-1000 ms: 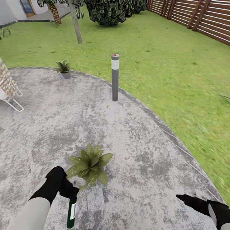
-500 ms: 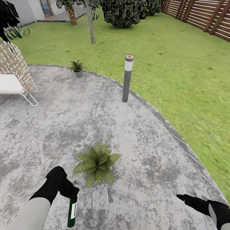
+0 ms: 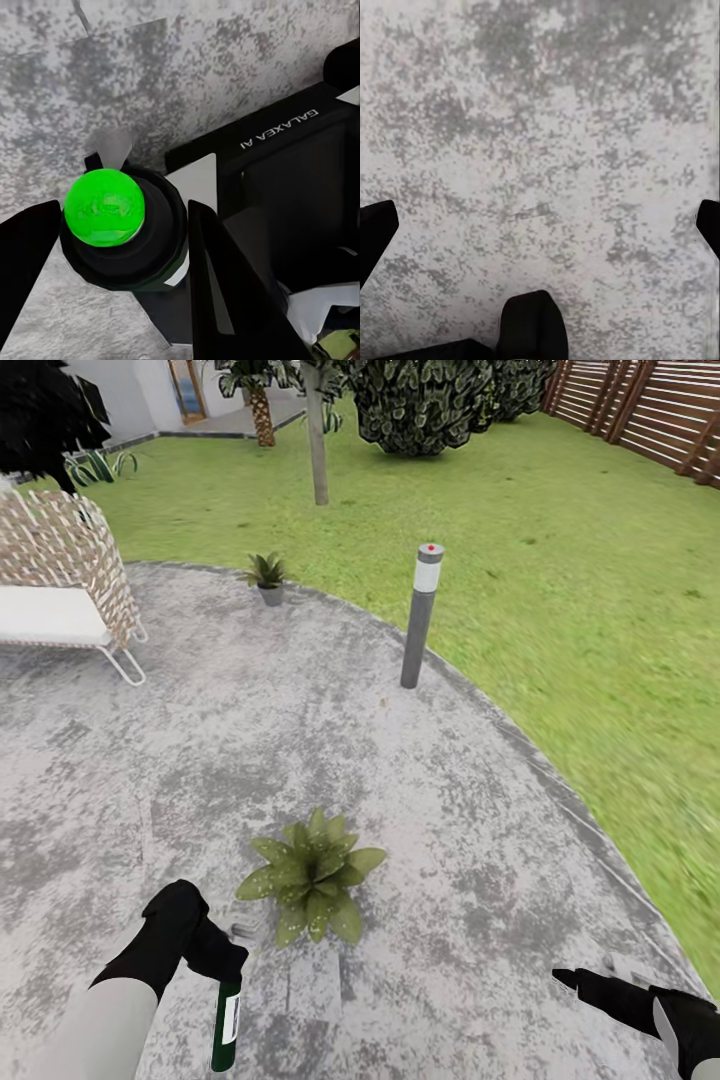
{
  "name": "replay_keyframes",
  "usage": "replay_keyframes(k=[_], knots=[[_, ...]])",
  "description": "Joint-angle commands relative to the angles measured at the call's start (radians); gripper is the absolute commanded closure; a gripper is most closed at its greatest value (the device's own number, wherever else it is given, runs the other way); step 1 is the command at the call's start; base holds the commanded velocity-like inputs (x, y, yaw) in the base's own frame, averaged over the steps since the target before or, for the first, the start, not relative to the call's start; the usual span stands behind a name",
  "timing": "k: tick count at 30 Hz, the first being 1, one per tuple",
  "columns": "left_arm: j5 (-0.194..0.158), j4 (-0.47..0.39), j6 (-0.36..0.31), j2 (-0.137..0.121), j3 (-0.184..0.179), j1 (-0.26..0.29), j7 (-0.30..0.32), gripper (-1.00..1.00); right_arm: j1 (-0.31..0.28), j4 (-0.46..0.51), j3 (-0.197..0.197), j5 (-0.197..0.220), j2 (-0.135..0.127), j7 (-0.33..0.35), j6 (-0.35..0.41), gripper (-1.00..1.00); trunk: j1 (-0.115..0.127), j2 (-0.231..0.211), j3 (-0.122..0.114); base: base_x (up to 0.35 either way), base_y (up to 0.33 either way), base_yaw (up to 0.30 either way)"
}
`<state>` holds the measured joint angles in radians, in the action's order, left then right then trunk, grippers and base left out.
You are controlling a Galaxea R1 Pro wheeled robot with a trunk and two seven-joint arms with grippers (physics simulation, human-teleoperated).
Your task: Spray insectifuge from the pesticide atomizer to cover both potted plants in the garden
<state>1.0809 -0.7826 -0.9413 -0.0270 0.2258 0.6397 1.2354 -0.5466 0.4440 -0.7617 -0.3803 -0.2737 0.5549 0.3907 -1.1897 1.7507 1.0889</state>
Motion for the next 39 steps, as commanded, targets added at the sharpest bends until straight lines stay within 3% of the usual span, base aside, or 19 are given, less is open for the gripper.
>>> replay_keyframes(k=[1, 9, 17, 30, 39], knots=[[0.009, -0.001, -0.007, 0.001, 0.003, 0.0, 0.01, 1.0, -0.001, 0.001, -0.008, -0.009, 0.001, 0.008, 0.004, -1.0, 0.0, 0.0, -0.001, 0.127, -0.3, 0.16], [0.009, -0.001, -0.008, 0.001, 0.004, 0.0, 0.01, 1.0, -0.001, 0.001, -0.008, -0.009, 0.001, 0.008, 0.004, -1.0, 0.0, 0.0, -0.007, 0.154, -0.312, 0.1], [0.01, -0.001, -0.007, 0.001, 0.069, 0.0, 0.01, 1.0, -0.001, 0.001, -0.008, -0.009, 0.001, 0.009, 0.004, -1.0, 0.0, 0.0, -0.007, 0.182, -0.246, 0.143], [0.013, 0.022, -0.007, -0.002, 0.073, 0.001, 0.01, 1.0, -0.001, 0.002, -0.008, -0.009, 0.001, 0.009, 0.004, -1.0, 0.0, 0.0, -0.007, 0.012, -0.02, 0.083], [0.013, 0.022, -0.007, -0.004, 0.073, 0.0, 0.01, 1.0, -0.001, 0.002, -0.008, -0.009, 0.001, 0.009, 0.004, -1.0, 0.0, 0.0, -0.007, 0.039, -0.284, 0.154]])
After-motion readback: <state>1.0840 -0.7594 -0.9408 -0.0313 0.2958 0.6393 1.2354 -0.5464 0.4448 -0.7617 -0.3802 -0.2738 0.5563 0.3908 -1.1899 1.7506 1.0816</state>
